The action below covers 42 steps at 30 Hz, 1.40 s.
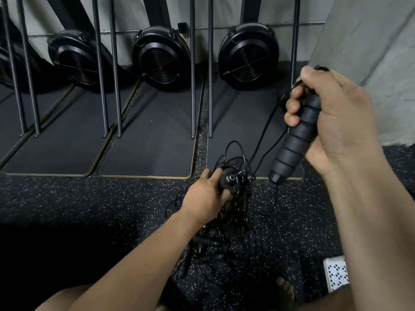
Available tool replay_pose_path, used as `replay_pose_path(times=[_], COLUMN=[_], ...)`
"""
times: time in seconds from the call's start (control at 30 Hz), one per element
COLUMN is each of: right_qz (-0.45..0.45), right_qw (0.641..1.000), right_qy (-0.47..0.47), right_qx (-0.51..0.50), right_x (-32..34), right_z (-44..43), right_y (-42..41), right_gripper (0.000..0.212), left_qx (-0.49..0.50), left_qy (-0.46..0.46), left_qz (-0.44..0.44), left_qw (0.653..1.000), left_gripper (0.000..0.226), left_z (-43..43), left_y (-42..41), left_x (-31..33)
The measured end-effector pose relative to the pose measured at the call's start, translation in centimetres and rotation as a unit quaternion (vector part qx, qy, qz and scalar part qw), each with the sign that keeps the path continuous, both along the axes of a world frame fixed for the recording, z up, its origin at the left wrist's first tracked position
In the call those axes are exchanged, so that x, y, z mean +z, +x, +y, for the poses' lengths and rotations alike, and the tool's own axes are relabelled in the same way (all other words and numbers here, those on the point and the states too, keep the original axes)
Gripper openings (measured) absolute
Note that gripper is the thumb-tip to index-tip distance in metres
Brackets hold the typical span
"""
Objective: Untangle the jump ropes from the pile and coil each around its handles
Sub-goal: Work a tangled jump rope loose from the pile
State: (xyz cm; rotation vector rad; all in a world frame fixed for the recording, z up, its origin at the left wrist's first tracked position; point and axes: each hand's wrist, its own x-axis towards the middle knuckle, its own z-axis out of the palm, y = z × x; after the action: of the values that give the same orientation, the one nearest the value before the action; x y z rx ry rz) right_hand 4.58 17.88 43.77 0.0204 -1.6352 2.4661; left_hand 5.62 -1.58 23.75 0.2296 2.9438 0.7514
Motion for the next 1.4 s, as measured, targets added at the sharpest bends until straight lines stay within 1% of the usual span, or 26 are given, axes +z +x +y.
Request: replay_pose_path(times=[0.07, 0.1, 0.17, 0.2, 0.33, 0.37, 0.43, 0.5, 0.53, 0.57, 0.63, 0.67, 0.7, 0.77, 0.8, 0.83, 0.93, 1.0, 1.07, 1.17, 1.27, 1.3, 1.37, 1.4], right_qz=[-0.001, -0.001, -0.003, -0.005, -0.025, -0.028, -0.031, -0.033, -0.034, -0.034, -0.032, -0.032, -0.032, -0.031, -0.031, -0.029, -0.024, -0.018, -0.012, -0.005, -0.008, -0.011, -0.016, -0.018], right_qw=[1.0, 1.0, 1.0, 1.0, 0.999, 0.999, 0.999, 0.999, 0.999, 0.999, 0.999, 0.999, 0.999, 0.998, 0.998, 0.998, 0.997, 0.996, 0.994, 0.994, 0.996, 0.997, 0.998, 0.998], right_qy=[0.002, 0.003, 0.004, 0.006, 0.006, 0.006, 0.006, 0.006, 0.007, 0.01, 0.018, 0.022, 0.024, 0.024, 0.024, 0.025, 0.033, 0.035, 0.032, 0.035, 0.032, 0.028, 0.021, 0.017], right_qx=[-0.005, -0.006, -0.011, -0.015, -0.024, -0.025, -0.021, -0.009, -0.002, 0.006, 0.021, 0.027, 0.032, 0.041, 0.045, 0.048, 0.066, 0.086, 0.103, 0.105, 0.081, 0.072, 0.06, 0.055], right_x=[0.0, 0.0, -0.1, -0.1, -0.5, -0.5, -0.6, -0.7, -0.7, -0.8, -0.9, -1.0, -1.0, -1.0, -0.9, -0.9, -0.9, -0.8, -0.7, -0.6, -0.7, -0.7, -0.6, -0.7], right_z=[0.1, 0.1, 0.2, 0.2, 0.3, 0.2, 0.1, -0.1, -0.3, -0.4, -0.8, -1.0, -1.1, -1.3, -1.4, -1.4, -1.6, -1.9, -2.2, -2.4, -1.9, -1.6, -1.1, -1.0], right_y=[-0.1, -0.1, -0.2, -0.2, -0.2, -0.2, -0.2, -0.2, -0.2, -0.1, 0.0, 0.1, 0.1, 0.2, 0.3, 0.3, 0.5, 0.7, 0.9, 1.0, 0.7, 0.5, 0.3, 0.3], right_gripper=[0.019, 0.019, 0.02, 0.02, 0.021, 0.021, 0.021, 0.022, 0.021, 0.021, 0.02, 0.02, 0.019, 0.018, 0.018, 0.017, 0.016, 0.017, 0.02, 0.02, 0.019, 0.019, 0.019, 0.019], left_qx=[-0.008, -0.007, 0.008, 0.018, 0.035, 0.031, 0.023, 0.037, 0.053, 0.067, 0.084, 0.088, 0.093, 0.103, 0.104, 0.106, 0.104, 0.098, 0.104, 0.098, 0.05, 0.042, 0.028, 0.021], left_qy=[-0.019, -0.023, -0.025, -0.022, -0.005, 0.003, 0.002, -0.029, -0.042, -0.037, 0.032, 0.078, 0.115, 0.154, 0.166, 0.178, 0.21, 0.208, 0.194, 0.16, 0.064, 0.037, 0.033, 0.059], left_qz=[-0.02, -0.026, -0.031, -0.024, 0.012, 0.013, 0.007, 0.008, 0.022, 0.05, 0.117, 0.127, 0.117, 0.068, 0.044, 0.025, 0.005, 0.012, 0.028, 0.077, 0.131, 0.147, 0.163, 0.16], left_qw=[1.0, 0.999, 0.999, 0.999, 0.999, 0.999, 1.0, 0.999, 0.997, 0.996, 0.989, 0.985, 0.982, 0.98, 0.98, 0.978, 0.972, 0.973, 0.975, 0.979, 0.988, 0.988, 0.986, 0.985], left_gripper=[0.045, 0.045, 0.031, 0.027, 0.029, 0.032, 0.045, 0.056, 0.059, 0.059, 0.047, 0.039, 0.032, 0.019, 0.019, 0.024, 0.046, 0.06, 0.068, 0.059, 0.061, 0.056, 0.046, 0.046], left_z=[-0.2, -0.3, -0.4, -0.5, -0.8, -1.0, -1.6, -1.8, -1.8, -1.6, -0.9, -0.4, 0.1, 1.3, 1.8, 2.2, 2.7, 2.7, 2.6, 1.9, 0.9, 0.6, 0.1, -0.1], left_y=[0.1, 0.1, 0.0, -0.1, -0.8, -0.9, -1.2, -1.1, -1.0, -0.9, -0.4, -0.1, 0.3, 1.0, 1.4, 1.6, 1.9, 1.9, 1.7, 1.1, 0.4, 0.3, 0.1, 0.0], left_x=[0.1, 0.2, 0.6, 0.7, 1.5, 1.7, 1.9, 2.0, 2.1, 2.1, 2.3, 2.6, 2.8, 3.1, 3.2, 3.0, 2.7, 2.5, 2.4, 2.0, 2.1, 2.2, 2.3, 2.5])
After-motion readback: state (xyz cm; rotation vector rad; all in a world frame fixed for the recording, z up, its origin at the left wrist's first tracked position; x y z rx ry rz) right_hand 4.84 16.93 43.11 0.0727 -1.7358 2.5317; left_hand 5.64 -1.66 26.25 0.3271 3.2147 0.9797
